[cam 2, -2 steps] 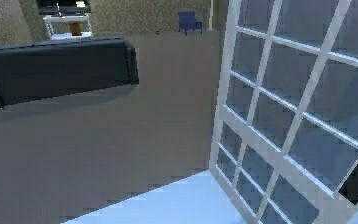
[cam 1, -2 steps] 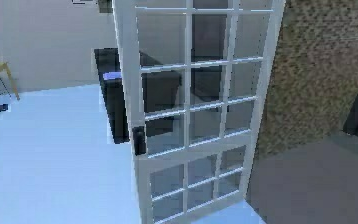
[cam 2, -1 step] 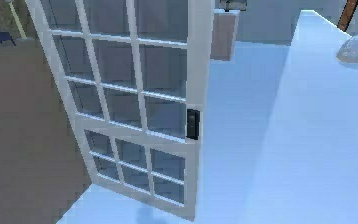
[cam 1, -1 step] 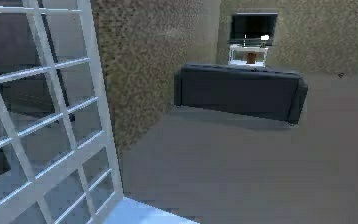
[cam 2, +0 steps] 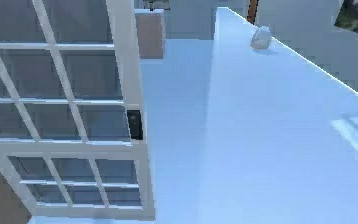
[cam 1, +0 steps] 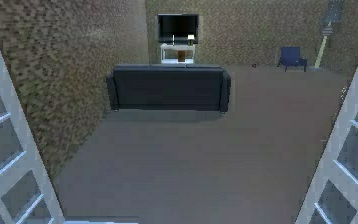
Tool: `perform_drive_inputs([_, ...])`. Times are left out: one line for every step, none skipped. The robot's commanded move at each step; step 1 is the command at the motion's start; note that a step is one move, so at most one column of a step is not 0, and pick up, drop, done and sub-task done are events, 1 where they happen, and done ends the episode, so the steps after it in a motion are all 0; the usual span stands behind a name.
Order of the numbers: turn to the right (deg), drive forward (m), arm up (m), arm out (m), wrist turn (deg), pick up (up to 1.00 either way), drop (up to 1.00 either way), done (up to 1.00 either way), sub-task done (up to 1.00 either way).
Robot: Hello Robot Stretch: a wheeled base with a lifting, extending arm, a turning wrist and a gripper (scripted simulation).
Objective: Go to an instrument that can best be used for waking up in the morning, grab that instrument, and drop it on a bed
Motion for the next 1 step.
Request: perform_drive_inputs([0.0,1.0,0.0,0.0,0.0,0.0,0.0,0.0,0.0])
